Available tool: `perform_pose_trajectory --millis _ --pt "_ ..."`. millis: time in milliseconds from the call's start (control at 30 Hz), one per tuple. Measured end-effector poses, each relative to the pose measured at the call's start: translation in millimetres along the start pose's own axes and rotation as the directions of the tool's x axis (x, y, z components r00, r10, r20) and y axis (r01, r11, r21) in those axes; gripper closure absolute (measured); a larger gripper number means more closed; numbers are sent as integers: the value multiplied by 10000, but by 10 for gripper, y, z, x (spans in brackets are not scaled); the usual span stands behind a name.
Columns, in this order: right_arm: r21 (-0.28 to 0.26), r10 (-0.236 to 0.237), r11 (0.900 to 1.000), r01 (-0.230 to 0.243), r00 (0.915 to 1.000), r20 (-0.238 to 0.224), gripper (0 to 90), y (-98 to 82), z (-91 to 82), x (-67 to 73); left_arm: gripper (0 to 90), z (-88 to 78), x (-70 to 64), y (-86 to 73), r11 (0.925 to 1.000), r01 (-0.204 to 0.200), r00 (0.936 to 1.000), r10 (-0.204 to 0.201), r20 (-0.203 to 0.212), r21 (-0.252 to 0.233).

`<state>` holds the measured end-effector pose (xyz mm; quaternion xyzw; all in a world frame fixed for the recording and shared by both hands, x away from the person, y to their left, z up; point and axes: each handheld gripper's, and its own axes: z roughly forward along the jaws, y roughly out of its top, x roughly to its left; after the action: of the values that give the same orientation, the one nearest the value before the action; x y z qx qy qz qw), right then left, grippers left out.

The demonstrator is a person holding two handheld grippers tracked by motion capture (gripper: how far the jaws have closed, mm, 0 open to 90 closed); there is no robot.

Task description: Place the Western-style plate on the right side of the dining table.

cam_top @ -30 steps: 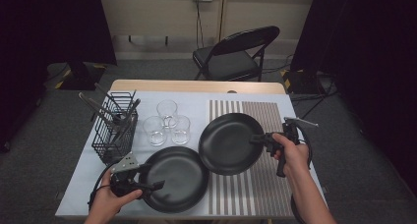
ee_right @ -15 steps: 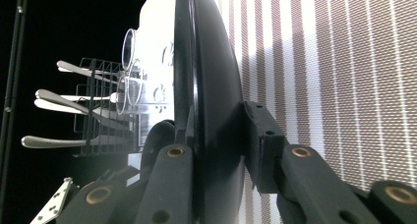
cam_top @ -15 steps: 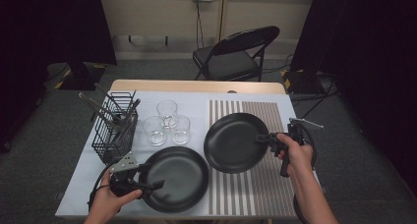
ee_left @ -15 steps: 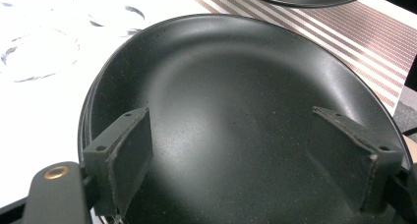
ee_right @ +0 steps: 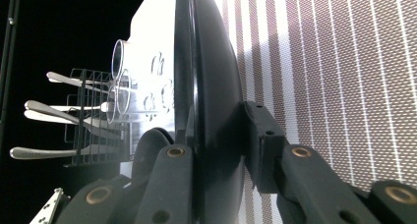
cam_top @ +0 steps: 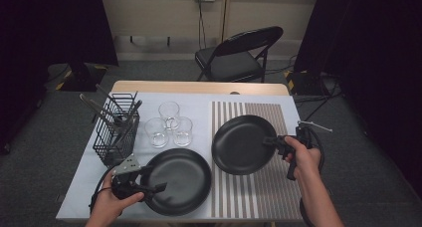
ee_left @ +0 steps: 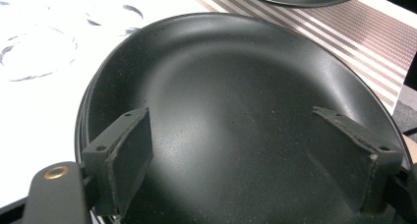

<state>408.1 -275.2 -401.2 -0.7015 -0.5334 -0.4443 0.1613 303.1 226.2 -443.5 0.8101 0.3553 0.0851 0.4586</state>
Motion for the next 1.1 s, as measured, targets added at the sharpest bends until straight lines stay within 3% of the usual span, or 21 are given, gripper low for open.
perform_pose_trajectory --millis 1100 --pt "-332 483 9983 -475 9985 265 735 -10 3 -266 172 25 -4 -13 9999 75 9999 -76 130 90"
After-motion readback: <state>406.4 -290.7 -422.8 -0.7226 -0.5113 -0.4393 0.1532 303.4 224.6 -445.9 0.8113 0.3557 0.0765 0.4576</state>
